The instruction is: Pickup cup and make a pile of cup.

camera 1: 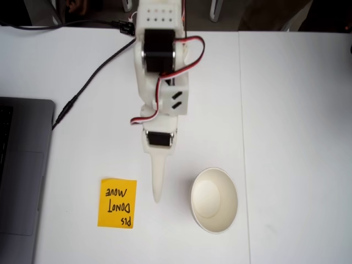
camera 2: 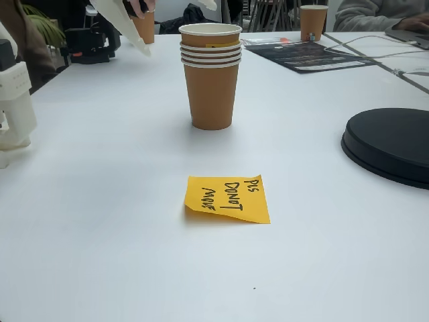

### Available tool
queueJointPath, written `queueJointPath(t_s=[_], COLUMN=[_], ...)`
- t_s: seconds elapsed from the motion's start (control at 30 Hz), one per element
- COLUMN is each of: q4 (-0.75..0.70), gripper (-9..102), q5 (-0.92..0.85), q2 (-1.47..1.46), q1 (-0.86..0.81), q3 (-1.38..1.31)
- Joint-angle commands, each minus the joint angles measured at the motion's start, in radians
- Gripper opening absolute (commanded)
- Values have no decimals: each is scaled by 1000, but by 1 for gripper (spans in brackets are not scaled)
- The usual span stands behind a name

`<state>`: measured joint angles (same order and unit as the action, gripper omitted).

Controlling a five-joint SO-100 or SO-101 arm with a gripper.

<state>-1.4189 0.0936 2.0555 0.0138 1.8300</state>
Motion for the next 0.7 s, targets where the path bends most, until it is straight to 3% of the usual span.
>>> queueJointPath(t_s=[0.0,0.27,0.67], q4=[21,38,299], gripper=[36,21,6], q5=[-11,-9,-9], q2=[77,100,244], q1=[-6,-5,-6], q3=[8,14,167])
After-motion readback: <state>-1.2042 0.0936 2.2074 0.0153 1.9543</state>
